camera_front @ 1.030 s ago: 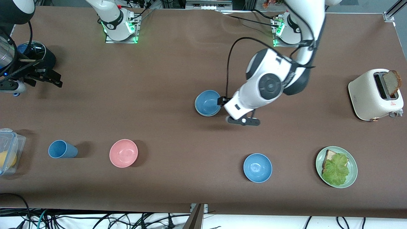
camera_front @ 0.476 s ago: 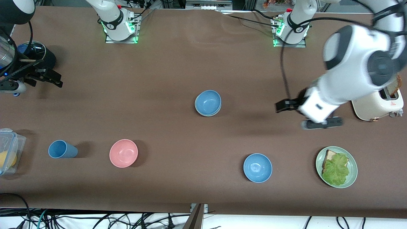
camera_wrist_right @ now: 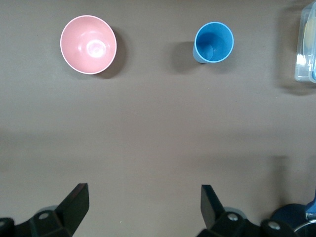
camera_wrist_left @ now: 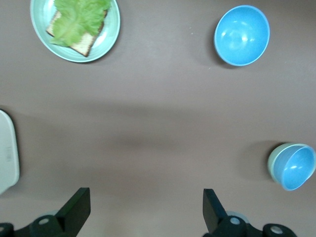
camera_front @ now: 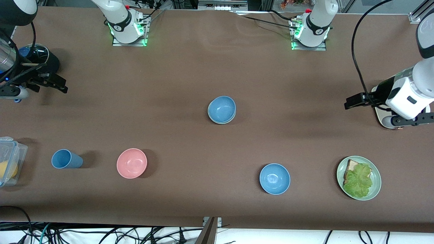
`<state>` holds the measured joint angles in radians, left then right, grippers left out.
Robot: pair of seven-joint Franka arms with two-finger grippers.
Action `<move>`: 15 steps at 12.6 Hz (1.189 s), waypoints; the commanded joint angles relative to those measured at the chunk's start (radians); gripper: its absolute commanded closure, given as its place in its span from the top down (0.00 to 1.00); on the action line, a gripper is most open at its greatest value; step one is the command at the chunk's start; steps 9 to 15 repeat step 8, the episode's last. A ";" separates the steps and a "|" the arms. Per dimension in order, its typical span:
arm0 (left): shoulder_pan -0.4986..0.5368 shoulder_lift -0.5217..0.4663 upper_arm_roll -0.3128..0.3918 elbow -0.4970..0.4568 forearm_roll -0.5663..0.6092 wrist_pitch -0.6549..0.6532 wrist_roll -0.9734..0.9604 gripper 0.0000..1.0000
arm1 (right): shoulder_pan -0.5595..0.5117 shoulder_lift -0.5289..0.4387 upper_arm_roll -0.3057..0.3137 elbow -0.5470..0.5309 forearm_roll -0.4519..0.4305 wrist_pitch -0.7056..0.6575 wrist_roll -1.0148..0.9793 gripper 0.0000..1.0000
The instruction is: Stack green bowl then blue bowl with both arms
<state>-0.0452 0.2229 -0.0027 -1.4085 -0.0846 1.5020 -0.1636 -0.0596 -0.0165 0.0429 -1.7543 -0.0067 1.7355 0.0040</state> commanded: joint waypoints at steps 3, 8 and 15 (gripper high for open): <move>0.027 -0.017 -0.023 -0.009 0.036 -0.017 0.072 1.00 | 0.003 0.003 -0.003 0.007 0.017 -0.013 -0.006 1.00; 0.024 -0.010 -0.025 -0.007 0.034 -0.017 0.070 1.00 | 0.003 0.003 -0.003 0.007 0.017 -0.011 -0.006 1.00; 0.024 -0.010 -0.025 -0.007 0.034 -0.017 0.070 1.00 | 0.003 0.003 -0.003 0.007 0.017 -0.011 -0.006 1.00</move>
